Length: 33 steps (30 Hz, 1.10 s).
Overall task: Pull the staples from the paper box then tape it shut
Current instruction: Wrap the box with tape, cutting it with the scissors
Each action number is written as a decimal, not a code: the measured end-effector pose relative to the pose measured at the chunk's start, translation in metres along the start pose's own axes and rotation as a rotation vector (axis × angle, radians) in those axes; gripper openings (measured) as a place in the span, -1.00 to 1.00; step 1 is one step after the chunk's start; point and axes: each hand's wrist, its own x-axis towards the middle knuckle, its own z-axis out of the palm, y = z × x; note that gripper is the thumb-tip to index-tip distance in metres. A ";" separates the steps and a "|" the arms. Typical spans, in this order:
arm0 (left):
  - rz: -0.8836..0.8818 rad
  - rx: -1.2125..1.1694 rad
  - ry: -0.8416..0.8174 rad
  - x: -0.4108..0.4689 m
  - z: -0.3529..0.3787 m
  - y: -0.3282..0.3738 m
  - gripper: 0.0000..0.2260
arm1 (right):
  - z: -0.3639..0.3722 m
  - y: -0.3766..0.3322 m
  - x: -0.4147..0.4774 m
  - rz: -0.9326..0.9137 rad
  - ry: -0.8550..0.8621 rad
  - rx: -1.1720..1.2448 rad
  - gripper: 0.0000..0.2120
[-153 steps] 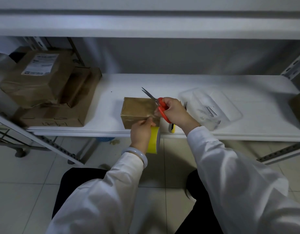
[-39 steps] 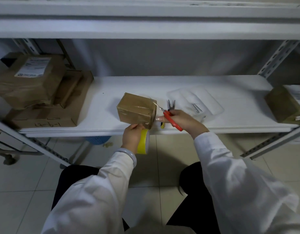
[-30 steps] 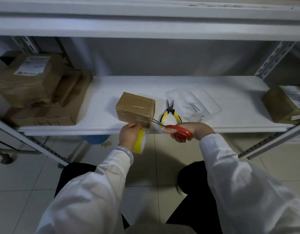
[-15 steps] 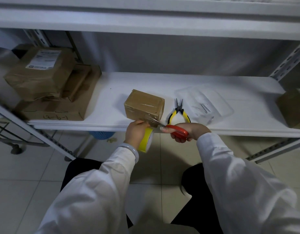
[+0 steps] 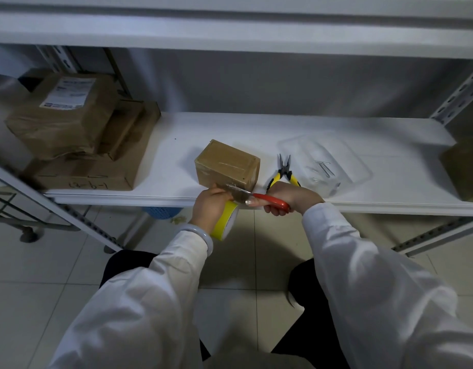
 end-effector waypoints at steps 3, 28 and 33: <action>-0.013 -0.040 0.020 0.001 0.000 -0.001 -0.81 | 0.003 0.002 0.001 -0.004 0.002 0.020 -0.58; -0.040 0.043 0.077 0.001 0.006 -0.012 -0.80 | -0.012 -0.005 -0.021 -0.124 -0.154 0.016 -0.56; -0.021 0.012 0.068 0.002 0.008 -0.013 -0.84 | 0.014 -0.026 -0.007 -0.408 0.502 0.117 -0.64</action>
